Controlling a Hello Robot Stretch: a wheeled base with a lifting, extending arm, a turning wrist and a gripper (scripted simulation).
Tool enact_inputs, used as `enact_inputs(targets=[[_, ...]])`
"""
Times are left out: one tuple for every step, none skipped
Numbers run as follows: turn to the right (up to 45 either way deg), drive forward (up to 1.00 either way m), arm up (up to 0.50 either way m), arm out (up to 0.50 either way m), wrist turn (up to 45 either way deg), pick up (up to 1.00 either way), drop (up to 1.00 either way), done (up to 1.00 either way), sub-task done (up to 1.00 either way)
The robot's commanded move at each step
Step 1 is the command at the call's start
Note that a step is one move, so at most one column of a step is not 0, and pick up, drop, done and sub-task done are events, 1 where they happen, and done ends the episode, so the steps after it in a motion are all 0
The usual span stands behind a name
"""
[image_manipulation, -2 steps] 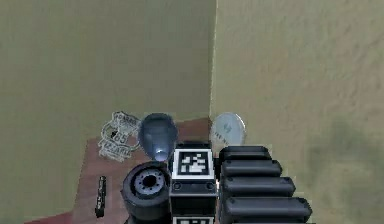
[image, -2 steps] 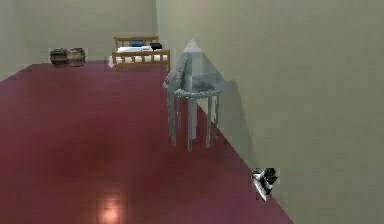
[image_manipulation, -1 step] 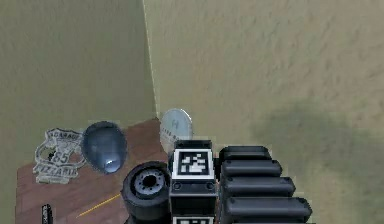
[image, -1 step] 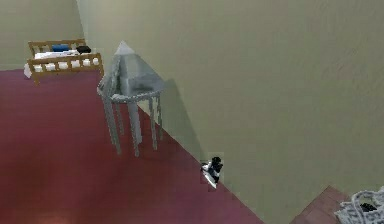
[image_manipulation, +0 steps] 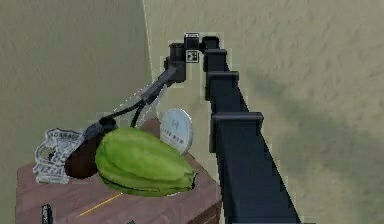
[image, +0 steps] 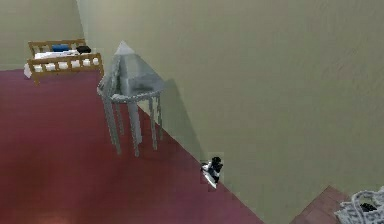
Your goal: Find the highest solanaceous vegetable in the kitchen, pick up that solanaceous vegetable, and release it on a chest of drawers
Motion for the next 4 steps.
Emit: enact_inputs(targets=[[0.0,0.00,0.00,0.00,39.0,0.00,0.00,0.00,0.00],[0.0,0.00,-0.10,0.00,0.0,0.00,0.00,0.00,0.00],[0.0,0.00,-0.32,0.00,0.0,0.00,0.00,0.00,0.00],[0.0,0.00,0.00,0.00,0.0,0.00,1.00,0.00,0.00]])
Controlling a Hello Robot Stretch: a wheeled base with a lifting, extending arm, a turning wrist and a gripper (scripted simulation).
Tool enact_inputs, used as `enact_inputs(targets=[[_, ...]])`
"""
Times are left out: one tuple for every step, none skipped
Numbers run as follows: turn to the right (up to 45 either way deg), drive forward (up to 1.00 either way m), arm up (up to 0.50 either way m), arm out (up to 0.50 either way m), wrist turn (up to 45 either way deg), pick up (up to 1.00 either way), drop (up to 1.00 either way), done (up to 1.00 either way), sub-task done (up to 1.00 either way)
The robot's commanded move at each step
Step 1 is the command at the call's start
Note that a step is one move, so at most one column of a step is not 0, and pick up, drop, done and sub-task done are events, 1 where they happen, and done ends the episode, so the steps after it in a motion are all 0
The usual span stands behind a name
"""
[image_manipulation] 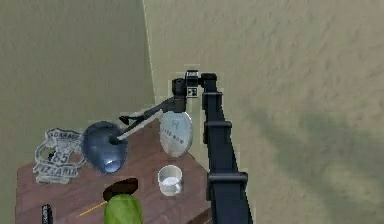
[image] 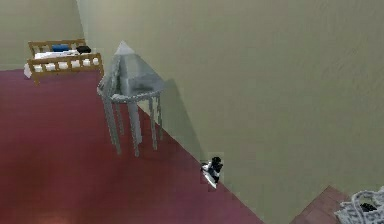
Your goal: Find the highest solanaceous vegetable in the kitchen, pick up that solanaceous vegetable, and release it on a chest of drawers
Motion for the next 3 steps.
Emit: enact_inputs(targets=[[0.0,0.00,0.10,0.00,0.0,0.00,0.00,0.00,0.00],[0.0,0.00,0.00,-0.08,0.0,0.00,0.00,0.00,0.00],[0.0,0.00,0.00,0.00,0.0,0.00,0.00,1.00,0.00]])
